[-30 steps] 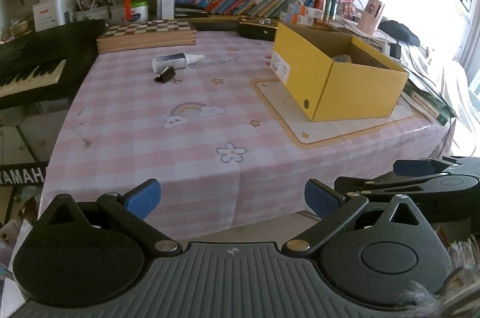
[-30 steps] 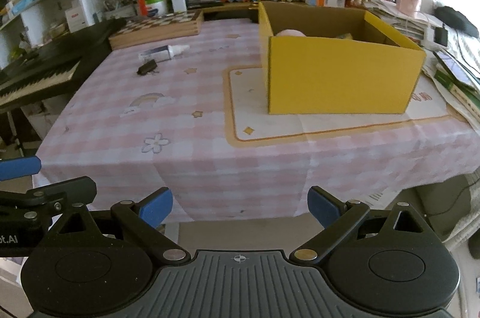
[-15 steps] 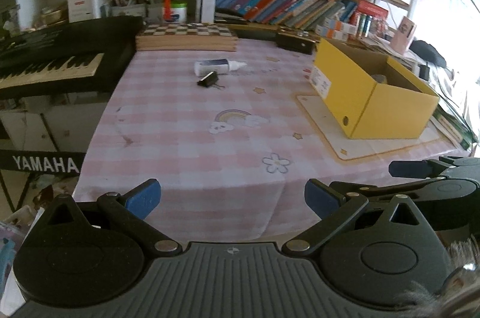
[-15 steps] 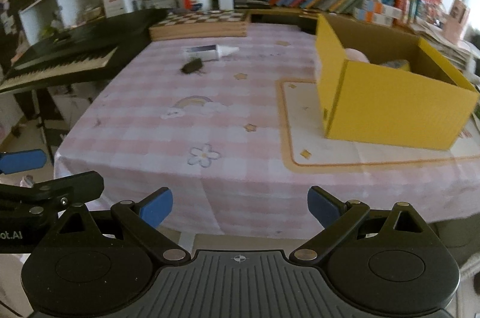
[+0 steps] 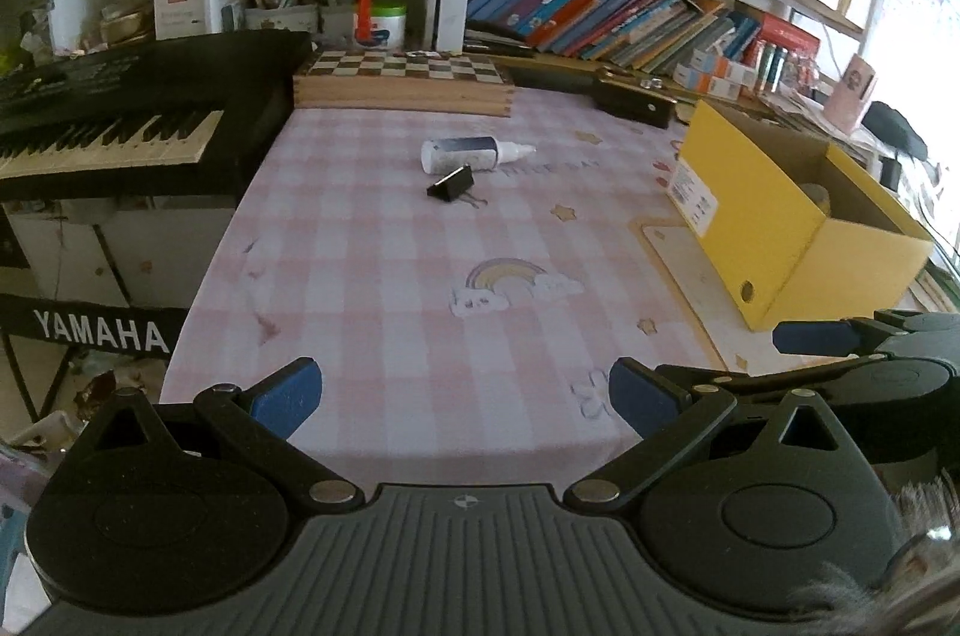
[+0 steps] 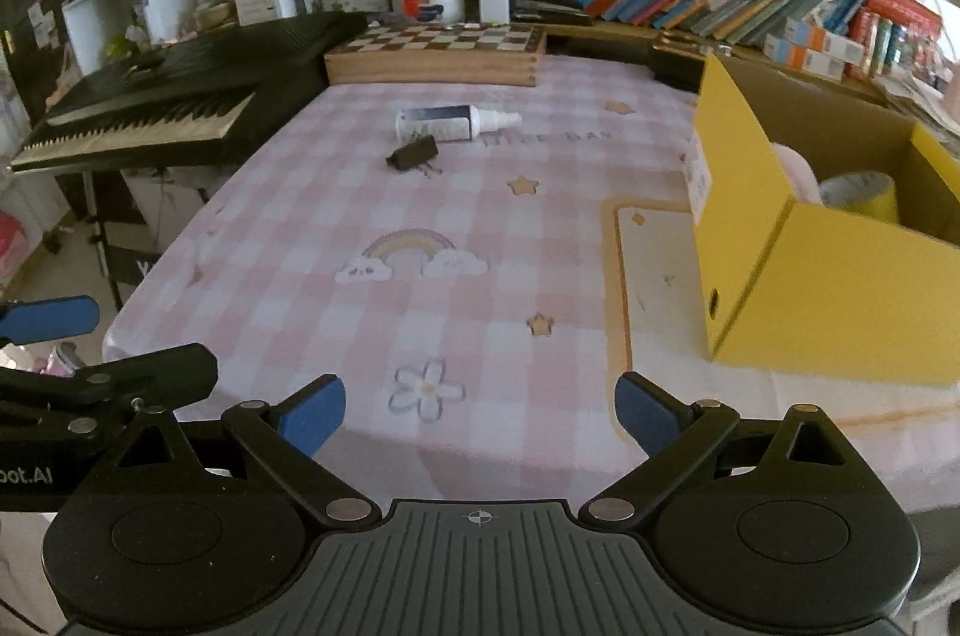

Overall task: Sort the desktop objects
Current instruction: 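Move both open tools toward the white spray bottle and black binder clip, then grasp the black binder clip with the left tool while the right tool grasps the spray bottle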

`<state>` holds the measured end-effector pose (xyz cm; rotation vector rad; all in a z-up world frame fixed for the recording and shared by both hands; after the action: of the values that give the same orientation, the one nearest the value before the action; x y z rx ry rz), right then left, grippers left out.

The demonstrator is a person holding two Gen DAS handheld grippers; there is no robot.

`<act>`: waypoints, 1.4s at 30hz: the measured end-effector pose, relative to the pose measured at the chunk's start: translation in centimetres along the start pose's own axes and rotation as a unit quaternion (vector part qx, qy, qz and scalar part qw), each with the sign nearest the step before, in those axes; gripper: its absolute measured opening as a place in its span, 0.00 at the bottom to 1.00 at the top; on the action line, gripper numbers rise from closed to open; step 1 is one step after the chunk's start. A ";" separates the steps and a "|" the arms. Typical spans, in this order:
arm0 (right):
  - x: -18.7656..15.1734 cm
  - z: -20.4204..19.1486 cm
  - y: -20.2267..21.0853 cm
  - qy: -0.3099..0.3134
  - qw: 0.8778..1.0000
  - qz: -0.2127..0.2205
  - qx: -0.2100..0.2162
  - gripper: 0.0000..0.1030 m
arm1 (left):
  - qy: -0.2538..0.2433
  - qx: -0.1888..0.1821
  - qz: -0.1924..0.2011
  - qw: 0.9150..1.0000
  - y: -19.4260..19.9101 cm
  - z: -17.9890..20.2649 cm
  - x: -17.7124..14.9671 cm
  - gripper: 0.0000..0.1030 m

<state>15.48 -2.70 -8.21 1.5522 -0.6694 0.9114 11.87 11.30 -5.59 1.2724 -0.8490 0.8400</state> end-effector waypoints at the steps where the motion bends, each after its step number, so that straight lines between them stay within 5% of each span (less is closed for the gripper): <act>1: 0.2 0.1 -0.5 0.001 1.000 -0.002 0.001 0.95 | 0.000 0.001 -0.001 1.000 -0.5 0.0 0.2 1.00; 26: 6.8 4.2 -11.3 -0.005 1.000 -0.003 0.019 0.95 | -0.006 0.043 -0.008 0.999 -11.3 -0.2 5.0 0.95; 42: 11.7 5.0 -16.5 -0.019 0.999 0.017 0.027 0.95 | -0.091 0.013 -0.014 0.996 -20.8 2.1 6.7 0.40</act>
<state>36.30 -3.89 -7.46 1.6131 -0.7047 0.9340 33.26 7.47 -8.59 1.3962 -0.9649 0.7209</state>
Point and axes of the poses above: each gripper's, at about its wrist camera, not at the fingertips, and y roughly against the way its jaws point, z to its right, x to its top, the point moved 5 cm from there along -y, roughly the way its jaws point, and after that the axes turned 14 degrees about z, right-handed, at the moved point
